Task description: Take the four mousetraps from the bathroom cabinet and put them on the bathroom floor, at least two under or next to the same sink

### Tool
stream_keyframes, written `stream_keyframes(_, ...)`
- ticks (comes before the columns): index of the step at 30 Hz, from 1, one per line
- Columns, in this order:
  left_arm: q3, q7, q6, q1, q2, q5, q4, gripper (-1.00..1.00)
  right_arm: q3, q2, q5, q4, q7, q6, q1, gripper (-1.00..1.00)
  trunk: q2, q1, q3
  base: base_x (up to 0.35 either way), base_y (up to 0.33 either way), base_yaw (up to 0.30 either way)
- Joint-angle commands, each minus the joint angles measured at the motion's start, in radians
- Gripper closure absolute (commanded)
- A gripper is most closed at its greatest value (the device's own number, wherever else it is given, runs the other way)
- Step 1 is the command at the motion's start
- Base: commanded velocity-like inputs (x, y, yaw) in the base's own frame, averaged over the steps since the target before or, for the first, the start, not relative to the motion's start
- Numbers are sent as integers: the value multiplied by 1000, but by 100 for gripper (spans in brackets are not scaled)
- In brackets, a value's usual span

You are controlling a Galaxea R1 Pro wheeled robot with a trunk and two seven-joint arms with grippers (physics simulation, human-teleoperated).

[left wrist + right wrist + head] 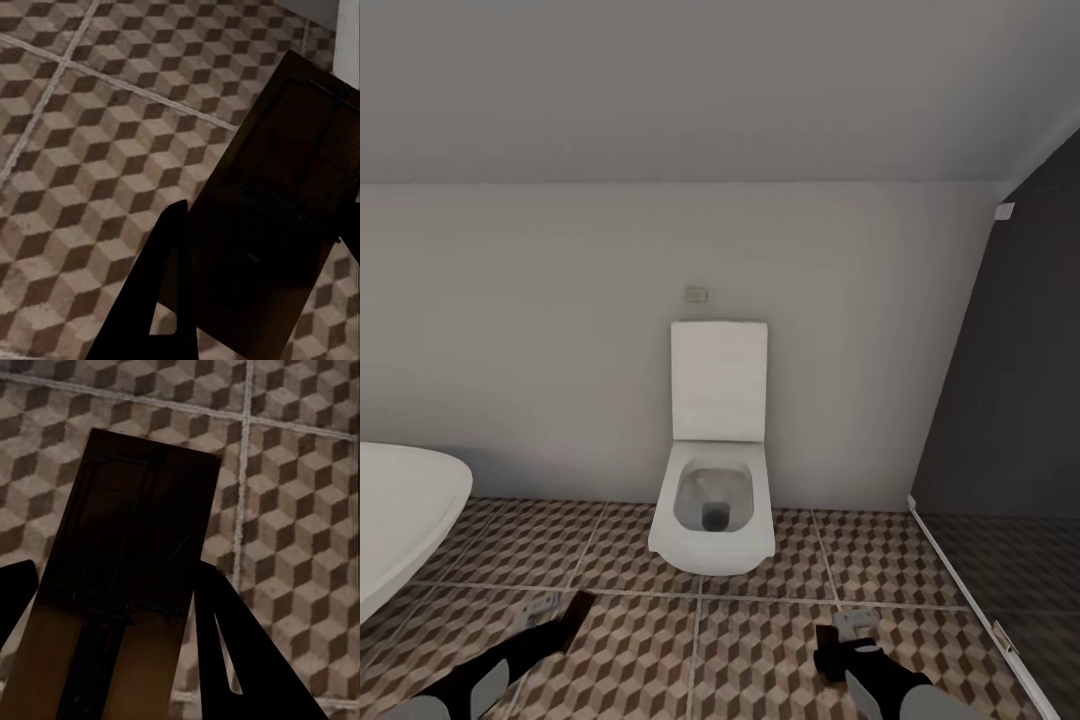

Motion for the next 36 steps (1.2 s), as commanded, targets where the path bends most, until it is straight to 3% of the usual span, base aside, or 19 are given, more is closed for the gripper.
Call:
stream_keyframes(1, -8, -1, 0, -1, 0, 8, -5, 100, -12, 1, 8, -8, -2, 8, 0, 100, 0, 0, -1, 0, 0, 0)
stream_keyframes(11, -9, 38, 44, -1, -1, 1, -61, 100, -21, 3, -3, -64, -11, 14, -1, 100, 0, 0, -1, 0, 0, 0)
stream_keyframes(19, -9, 83, 60, -1, -4, -39, -106, 100, -21, 4, -28, -109, -37, 12, -2, 100, 0, 0, -1, 0, 0, 0)
stream_keyframes(20, -8, 129, 62, -1, -5, -72, -278, 100, -21, 5, -31, -255, -39, 13, -2, 100, 0, 0, -1, 0, 0, 0)
stream_keyframes(24, -7, 138, 65, -1, -6, -96, -285, 100, -20, 5, -32, -256, -44, 13, -2, 100, 0, 0, -1, 0, 0, 0)
stream_keyframes(30, -6, 151, 69, -1, -7, -105, -287, 100, -20, 5, -33, -257, -46, 13, -2, 100, 0, 0, -1, 0, 0, 0)
stream_keyframes(36, -7, 227, 70, -1, -7, -107, -287, 100, -20, 5, -33, -257, -47, 14, -2, 100, 0, 0, -1, 60, 0, 0)
